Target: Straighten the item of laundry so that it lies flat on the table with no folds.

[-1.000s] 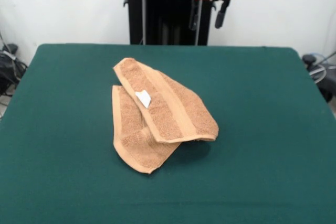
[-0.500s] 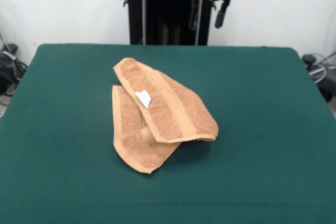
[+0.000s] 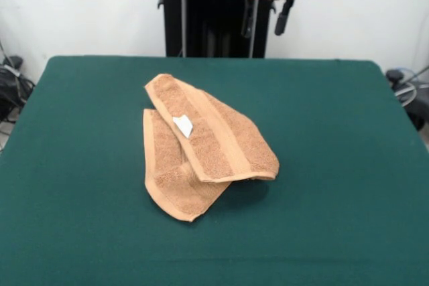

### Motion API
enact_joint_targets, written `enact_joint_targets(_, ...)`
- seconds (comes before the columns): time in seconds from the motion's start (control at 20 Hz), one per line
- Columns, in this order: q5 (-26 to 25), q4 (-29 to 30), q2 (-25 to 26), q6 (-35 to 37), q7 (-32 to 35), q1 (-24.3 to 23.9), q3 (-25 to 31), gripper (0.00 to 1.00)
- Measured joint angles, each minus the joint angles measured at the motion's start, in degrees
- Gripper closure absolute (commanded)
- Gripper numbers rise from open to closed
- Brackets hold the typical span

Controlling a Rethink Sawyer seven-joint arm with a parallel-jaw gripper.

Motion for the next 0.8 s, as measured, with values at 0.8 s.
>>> enact_joint_targets(0.8,0.0,-0.91,-0.1,1.49,0.0,0.21,0.0,0.0)
